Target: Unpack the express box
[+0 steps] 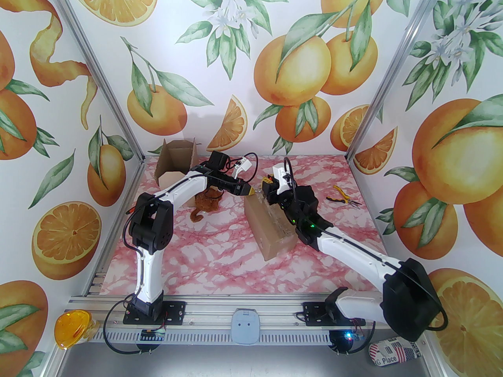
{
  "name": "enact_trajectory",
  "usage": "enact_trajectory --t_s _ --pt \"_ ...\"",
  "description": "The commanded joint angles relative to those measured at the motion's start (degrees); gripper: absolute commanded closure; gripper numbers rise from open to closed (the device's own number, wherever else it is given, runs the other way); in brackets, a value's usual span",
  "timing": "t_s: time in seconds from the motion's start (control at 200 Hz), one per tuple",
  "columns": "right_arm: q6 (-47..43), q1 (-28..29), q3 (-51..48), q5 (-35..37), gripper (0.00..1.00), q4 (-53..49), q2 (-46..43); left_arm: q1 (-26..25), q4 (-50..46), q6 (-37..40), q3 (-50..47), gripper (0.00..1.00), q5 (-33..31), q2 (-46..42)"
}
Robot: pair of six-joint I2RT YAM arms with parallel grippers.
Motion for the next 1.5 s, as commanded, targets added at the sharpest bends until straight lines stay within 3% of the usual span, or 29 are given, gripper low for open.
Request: enact_trajectory --t_s 0.0,0.26,0.49,0.866,1.141,1.496 --pt "3.97 0.82 -0.06 1.06 0.95 -5.12 -1.70 -0.22 -4.64 -1.27 -2.59 0.91 -10.88 3.31" --pt "6.96 0.86 0.16 2.24 0.95 -8.01 -3.36 -0.23 -4.55 -1.25 -2.60 0.91 -10.73 3.52" --pt "3.49 0.70 1.53 5.10 0.95 -1.85 -2.06 -0.47 -5.59 1.17 -2.81 0.92 -9.98 3.26" --pt "0.76 0.19 5.02 1.43 0.95 7.69 5.39 -0.74 -7.14 2.63 -2.29 0.92 -9.07 2.99" --pt "0.38 0.07 4.85 1.32 0.95 5.51 5.94 -0.91 -7.27 2.51 -2.05 0.92 -9.86 2.95" --pt "4.83 0.18 4.48 4.81 0.96 -7.72 1.24 -1.04 -6.83 -1.51 -1.29 0.93 -12.27 3.37"
